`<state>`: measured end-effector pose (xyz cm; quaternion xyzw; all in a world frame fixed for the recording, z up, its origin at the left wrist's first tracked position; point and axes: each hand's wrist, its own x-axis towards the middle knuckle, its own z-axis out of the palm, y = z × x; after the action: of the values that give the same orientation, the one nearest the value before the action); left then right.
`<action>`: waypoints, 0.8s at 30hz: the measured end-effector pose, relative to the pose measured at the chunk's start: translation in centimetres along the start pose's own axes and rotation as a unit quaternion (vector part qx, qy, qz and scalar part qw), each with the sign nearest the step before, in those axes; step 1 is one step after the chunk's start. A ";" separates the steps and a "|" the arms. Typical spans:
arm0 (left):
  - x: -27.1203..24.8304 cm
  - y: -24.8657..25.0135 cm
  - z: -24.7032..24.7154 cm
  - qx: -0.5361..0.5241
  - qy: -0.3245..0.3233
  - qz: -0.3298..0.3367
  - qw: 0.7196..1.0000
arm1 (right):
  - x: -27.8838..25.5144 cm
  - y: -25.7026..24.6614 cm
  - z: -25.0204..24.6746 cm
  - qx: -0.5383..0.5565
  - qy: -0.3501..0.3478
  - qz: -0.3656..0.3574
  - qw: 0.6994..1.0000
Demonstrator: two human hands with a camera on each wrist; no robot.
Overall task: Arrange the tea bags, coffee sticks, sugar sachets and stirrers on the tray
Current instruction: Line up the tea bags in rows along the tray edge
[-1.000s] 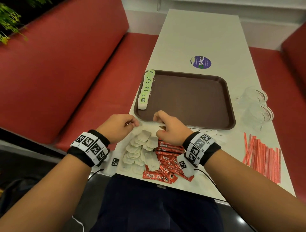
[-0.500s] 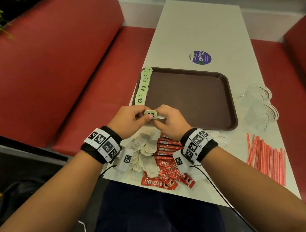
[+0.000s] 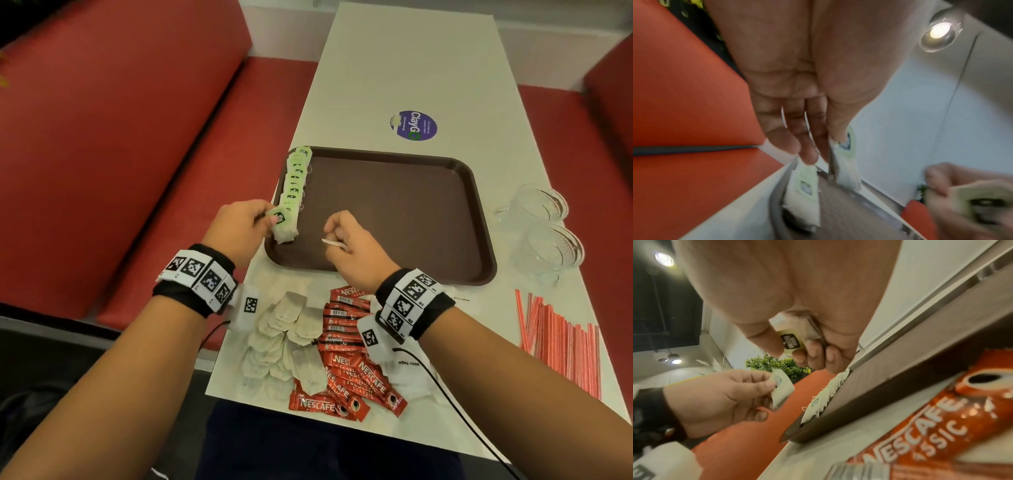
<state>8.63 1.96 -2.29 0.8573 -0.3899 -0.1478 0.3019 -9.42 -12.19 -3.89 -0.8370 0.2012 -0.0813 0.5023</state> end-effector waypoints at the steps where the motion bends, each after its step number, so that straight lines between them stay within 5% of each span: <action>1: 0.5 -0.3 0.0 0.016 -0.018 -0.016 1.000 | 0.1 0.0 -0.2 0.010 0.001 0.008 1.000; 5: 2.6 -0.9 0.9 0.017 -0.091 -0.069 0.993 | 0.6 -0.2 -0.4 0.012 0.018 0.023 1.000; 13: 5.5 -1.1 1.6 0.108 -0.088 -0.079 0.987 | 0.9 0.1 -0.4 0.008 0.000 0.055 0.998; 16: 5.3 -1.1 1.5 0.112 -0.072 -0.062 0.989 | 1.0 0.4 -0.4 -0.004 0.006 0.052 0.999; 21: 4.3 -0.9 1.9 0.128 -0.199 -0.003 0.972 | 1.2 0.3 -0.4 -0.042 0.015 0.027 0.999; 24: 4.5 -1.2 2.0 0.139 -0.187 -0.004 0.973 | 1.3 0.1 -0.4 -0.053 0.022 0.010 0.998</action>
<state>11.31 -1.63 -4.72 0.8496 -0.4529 -0.2509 0.1012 -8.42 -13.09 -3.91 -0.8587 0.2244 -0.0838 0.4531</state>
